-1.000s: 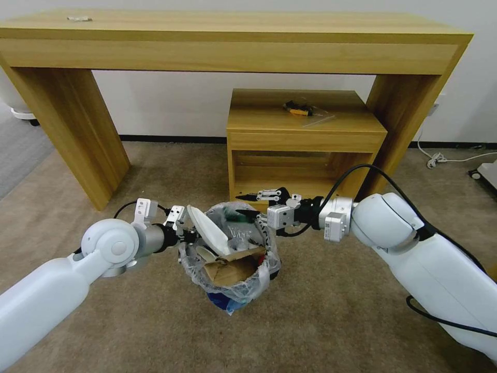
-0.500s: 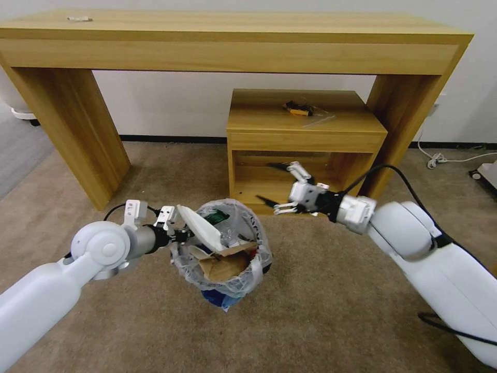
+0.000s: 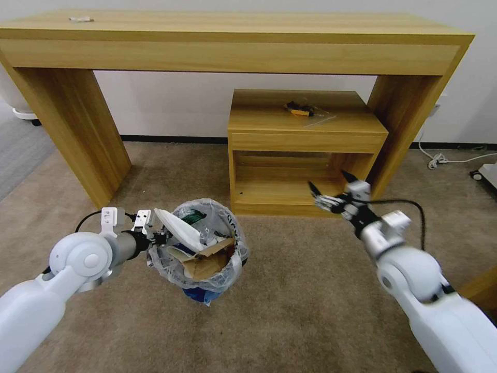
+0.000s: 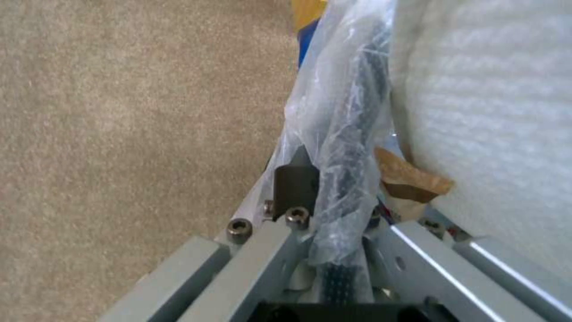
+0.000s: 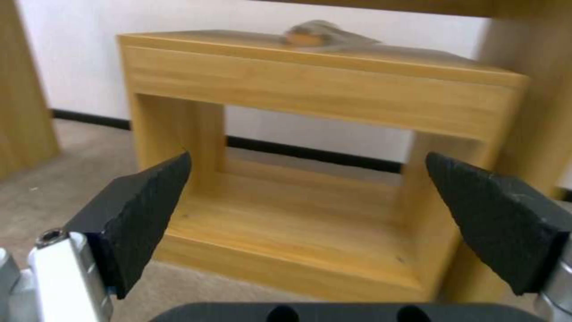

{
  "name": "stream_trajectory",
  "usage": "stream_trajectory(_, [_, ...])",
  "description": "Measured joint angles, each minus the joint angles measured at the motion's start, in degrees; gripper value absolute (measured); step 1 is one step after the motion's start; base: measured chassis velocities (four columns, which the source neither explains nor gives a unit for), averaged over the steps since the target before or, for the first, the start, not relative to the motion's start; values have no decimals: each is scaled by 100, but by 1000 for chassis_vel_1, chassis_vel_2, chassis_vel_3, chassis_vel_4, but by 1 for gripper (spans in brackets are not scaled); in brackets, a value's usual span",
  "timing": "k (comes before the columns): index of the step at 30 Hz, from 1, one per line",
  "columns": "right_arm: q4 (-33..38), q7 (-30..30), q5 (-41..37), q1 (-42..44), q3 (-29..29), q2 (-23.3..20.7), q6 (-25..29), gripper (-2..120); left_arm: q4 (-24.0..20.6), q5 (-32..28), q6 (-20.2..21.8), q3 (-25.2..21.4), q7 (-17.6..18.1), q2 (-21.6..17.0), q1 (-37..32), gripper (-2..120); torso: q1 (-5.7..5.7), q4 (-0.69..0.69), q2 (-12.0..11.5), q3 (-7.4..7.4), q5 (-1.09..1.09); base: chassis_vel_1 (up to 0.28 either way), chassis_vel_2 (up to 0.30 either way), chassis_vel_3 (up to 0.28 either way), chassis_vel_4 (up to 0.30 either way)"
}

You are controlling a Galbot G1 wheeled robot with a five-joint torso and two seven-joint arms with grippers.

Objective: Pick up the trash bin and place the garbage on the floor into it.

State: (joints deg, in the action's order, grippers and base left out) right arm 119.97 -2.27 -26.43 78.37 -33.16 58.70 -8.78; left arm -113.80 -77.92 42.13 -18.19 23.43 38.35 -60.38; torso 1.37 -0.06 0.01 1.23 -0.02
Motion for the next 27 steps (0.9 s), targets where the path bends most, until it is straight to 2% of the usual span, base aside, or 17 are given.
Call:
stream_trajectory(3, [354, 108, 315, 650, -428, 409, 177, 100, -63, -39, 0, -237, 373, 154, -337, 0, 0, 6, 0, 0, -1, 0, 0, 0, 0])
stream_trajectory(4, [354, 108, 315, 650, -428, 409, 177, 100, -63, -39, 0, -237, 373, 154, -337, 0, 0, 6, 0, 0, -1, 0, 0, 0, 0])
stream_trajectory(7, [600, 278, 638, 1066, -653, 876, 361, 100, -70, -117, 1, -286, 769, 211, -587, 0, 0, 7, 0, 0, -2, 0, 0, 0, 0])
stream_trajectory(8, [600, 278, 638, 1066, -653, 876, 361, 100, -70, -117, 1, -286, 769, 211, -587, 0, 0, 7, 0, 0, -2, 0, 0, 0, 0])
stream_trajectory(10, [669, 322, 756, 1192, -686, 1099, 423, 100, -9, -260, 1, -248, 1173, 260, -624, 0, 0, 5, 0, 0, 0, 0, 0, 0, 0])
stream_trajectory(12, [699, 354, 847, 1240, -686, 1207, 474, 100, 49, -643, 0, -176, 1728, 296, -589, 0, 0, 6, 0, 1, -1, 0, 0, 0, 0])
stream_trajectory(13, [699, 354, 847, 1240, -686, 1207, 474, 100, 49, -643, 0, -176, 1728, 296, -589, 0, 0, 6, 0, 1, -1, 0, 0, 0, 0])
stream_trajectory(15, [727, 363, 852, 1226, -701, 1217, 488, 100, 59, -1253, 0, -102, 2362, 320, -505, 0, 1, 6, 0, 1, 0, 0, 0, 0, 0])
stream_trajectory(16, [727, 363, 852, 1226, -701, 1217, 488, 100, 59, -1253, 0, -102, 2362, 320, -505, 0, 1, 6, 0, 1, 0, 0, 0, 0, 0])
stream_trajectory(18, [733, 365, 837, 1180, -725, 1198, 492, 100, 68, -1566, 1, -39, 2663, 340, -457, 0, 1, 6, 0, 1, -1, 0, 0, 0, 0])
stream_trajectory(21, [760, 365, 810, 1153, -740, 1185, 493, 100, 98, -1664, 0, -4, 2831, 352, -415, 0, 1, 5, 0, 1, 0, 0, 0, 0, 0])
stream_trajectory(27, [814, 375, 797, 1199, -731, 1192, 494, 100, 192, -1675, -1, 13, 2873, 358, -381, 0, 1, 6, -1, 1, 0, 0, 0, 0, 0])
